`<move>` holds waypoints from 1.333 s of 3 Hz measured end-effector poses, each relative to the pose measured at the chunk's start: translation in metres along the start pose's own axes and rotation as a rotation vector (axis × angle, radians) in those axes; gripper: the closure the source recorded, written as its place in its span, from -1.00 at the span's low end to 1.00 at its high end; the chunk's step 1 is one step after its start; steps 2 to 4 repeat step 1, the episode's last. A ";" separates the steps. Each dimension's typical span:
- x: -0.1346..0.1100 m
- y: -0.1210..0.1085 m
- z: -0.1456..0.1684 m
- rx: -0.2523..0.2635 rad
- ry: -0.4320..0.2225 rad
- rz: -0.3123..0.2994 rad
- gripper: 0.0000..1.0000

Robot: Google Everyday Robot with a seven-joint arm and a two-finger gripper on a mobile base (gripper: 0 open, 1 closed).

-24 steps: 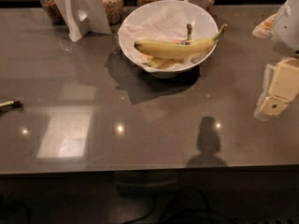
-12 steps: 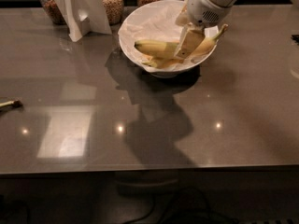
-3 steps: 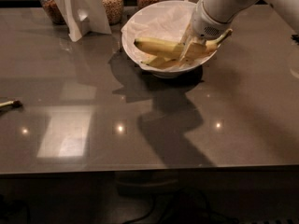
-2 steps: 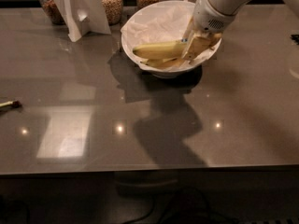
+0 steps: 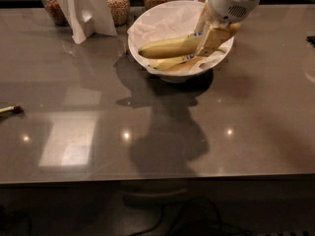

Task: Pick banana from white bowl

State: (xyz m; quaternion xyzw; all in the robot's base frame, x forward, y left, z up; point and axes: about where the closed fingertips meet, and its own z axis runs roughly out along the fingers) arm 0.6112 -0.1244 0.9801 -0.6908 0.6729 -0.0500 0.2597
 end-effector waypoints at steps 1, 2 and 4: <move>-0.006 0.018 -0.020 -0.029 -0.061 -0.041 1.00; -0.006 0.018 -0.020 -0.029 -0.061 -0.041 1.00; -0.006 0.018 -0.020 -0.029 -0.061 -0.041 1.00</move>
Offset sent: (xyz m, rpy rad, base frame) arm 0.0000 0.0000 0.0000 0.0000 0.0000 0.0000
